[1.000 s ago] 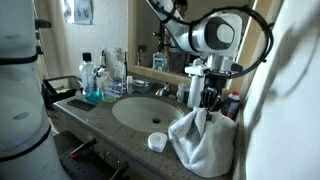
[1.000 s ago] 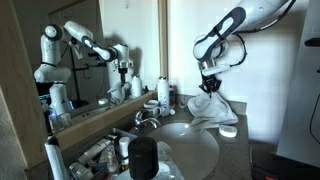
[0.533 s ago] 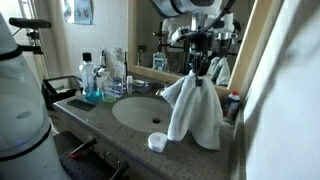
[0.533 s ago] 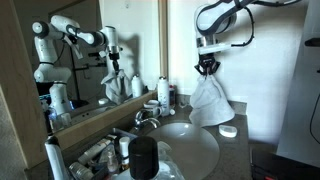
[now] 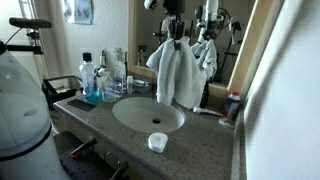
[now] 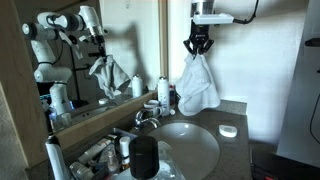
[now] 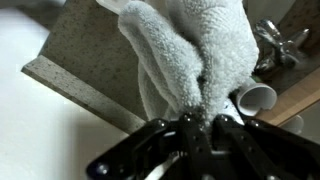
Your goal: Wipe the mirror with the towel
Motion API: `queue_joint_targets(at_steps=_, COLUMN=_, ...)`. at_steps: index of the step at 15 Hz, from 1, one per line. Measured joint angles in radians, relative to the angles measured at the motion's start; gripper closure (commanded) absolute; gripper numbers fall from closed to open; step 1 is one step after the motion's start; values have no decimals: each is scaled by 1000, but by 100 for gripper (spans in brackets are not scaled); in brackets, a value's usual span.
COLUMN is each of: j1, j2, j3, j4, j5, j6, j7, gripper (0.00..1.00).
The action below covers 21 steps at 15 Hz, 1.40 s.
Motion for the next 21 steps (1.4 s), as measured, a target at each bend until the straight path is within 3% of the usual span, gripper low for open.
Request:
queue_joint_targets(at_steps=4, j1=48, j2=-29, j3=60, j4=55, j5=10, j6=34, j7=-33, gripper=92)
queue_joint_targets(at_steps=9, j1=79, j2=-23, j3=142, j4=117, j5=-23, j6=210, j7=-72, gripper=92)
queue_joint_targets(at_steps=17, j1=72, j2=-7, j3=210, j4=75, j5=-133, j6=724, j7=-66, gripper=94)
queue_joint_targets(at_steps=21, j1=-8, j2=32, j3=249, j4=56, j5=-225, j6=1007, j7=2, gripper=95)
